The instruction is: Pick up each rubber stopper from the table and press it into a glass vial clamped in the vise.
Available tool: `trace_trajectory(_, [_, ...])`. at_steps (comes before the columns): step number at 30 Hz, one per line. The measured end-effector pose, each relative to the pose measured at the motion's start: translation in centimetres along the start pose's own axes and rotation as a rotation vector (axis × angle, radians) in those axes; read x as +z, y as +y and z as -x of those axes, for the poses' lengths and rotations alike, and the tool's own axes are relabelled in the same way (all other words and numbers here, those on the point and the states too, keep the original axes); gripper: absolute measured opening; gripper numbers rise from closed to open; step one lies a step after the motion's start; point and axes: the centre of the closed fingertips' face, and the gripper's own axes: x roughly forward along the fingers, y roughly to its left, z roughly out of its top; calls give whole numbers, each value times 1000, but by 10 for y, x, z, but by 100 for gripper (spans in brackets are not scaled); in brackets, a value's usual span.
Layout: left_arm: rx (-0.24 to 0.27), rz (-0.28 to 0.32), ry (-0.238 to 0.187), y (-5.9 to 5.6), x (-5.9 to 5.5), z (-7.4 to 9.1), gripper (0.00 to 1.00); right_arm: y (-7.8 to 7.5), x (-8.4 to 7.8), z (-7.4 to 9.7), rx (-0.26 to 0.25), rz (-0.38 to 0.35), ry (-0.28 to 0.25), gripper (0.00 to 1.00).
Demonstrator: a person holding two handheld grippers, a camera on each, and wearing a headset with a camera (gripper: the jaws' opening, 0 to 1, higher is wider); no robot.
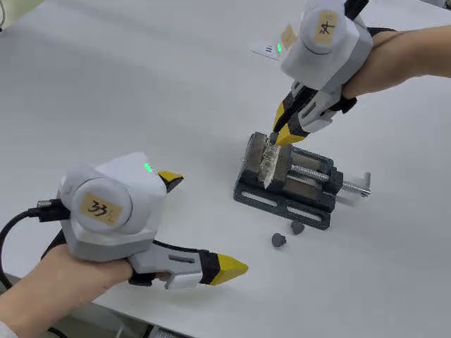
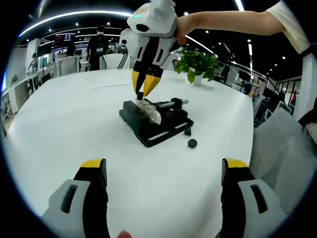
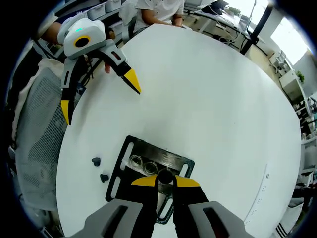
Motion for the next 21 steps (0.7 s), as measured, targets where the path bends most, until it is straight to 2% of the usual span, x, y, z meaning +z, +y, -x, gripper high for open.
trace_trajectory(5, [0,1,-4,0,0,0,96,-1,0,-1,-5,-27,3,6])
trace_trajectory(11, [-2,3,-6,0,0,0,96,-1,0,-2,-12,-64,-20,5])
trace_trajectory(14, [-4,3,-7,-1,1,0,95,0,1,-2,-22,-112,-36,5])
trace_trajectory(21, [-8,10,-14,-1,3,-2,95,1,2,-2,-79,-191,-69,5])
